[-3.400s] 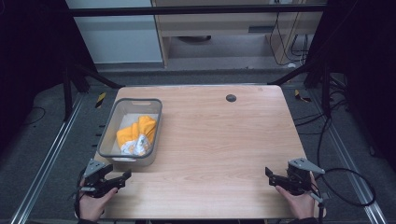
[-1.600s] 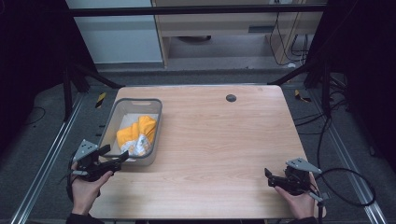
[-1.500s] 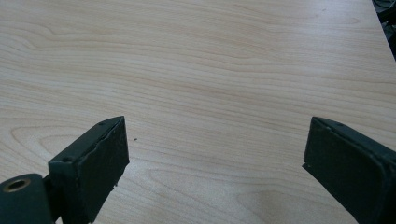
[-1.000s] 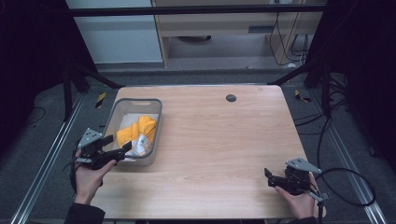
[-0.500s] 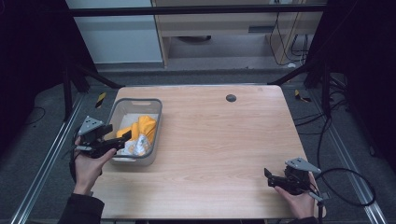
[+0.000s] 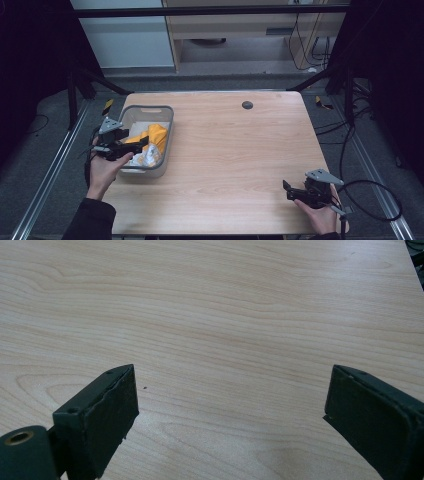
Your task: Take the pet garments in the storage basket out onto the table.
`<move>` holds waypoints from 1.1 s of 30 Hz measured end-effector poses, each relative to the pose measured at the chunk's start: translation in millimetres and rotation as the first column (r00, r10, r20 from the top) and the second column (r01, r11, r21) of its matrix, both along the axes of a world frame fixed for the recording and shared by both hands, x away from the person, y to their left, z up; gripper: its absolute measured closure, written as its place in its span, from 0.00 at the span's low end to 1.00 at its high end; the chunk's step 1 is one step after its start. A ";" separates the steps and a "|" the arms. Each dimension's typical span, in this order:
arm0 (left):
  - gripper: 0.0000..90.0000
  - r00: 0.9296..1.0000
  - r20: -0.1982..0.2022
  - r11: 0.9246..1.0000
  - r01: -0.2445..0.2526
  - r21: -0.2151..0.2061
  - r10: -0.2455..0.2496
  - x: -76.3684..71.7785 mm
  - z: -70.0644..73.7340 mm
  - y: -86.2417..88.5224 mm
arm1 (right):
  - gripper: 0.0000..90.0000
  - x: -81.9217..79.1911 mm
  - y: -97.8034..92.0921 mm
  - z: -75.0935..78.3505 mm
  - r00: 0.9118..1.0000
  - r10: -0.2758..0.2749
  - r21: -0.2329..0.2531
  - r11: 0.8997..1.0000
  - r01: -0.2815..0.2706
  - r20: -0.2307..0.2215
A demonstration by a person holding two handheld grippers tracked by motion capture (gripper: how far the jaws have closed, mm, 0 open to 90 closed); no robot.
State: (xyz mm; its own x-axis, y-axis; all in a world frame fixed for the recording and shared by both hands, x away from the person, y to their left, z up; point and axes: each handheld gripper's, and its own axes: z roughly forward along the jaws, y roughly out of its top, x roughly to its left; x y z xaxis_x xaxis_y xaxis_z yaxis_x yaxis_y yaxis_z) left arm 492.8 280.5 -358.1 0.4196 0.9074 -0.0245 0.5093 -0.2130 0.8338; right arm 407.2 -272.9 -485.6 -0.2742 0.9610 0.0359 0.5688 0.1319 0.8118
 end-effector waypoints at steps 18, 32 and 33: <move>0.25 0.996 -0.089 0.997 0.005 0.077 0.002 21.6 -6.9 -7.8 | 0.08 1.6 0.4 -1.1 1.000 0.009 -0.007 1.000 -0.009 -0.008; 0.28 0.988 -0.158 0.992 0.021 0.125 -0.001 34.0 -18.7 -14.5 | 0.08 2.2 0.9 -1.1 1.000 0.012 0.002 1.000 -0.012 -0.021; 0.28 0.988 -0.157 0.992 0.022 0.126 -0.002 34.6 -19.2 -14.6 | 0.08 2.3 0.9 -1.3 1.000 0.012 0.000 1.000 -0.012 -0.021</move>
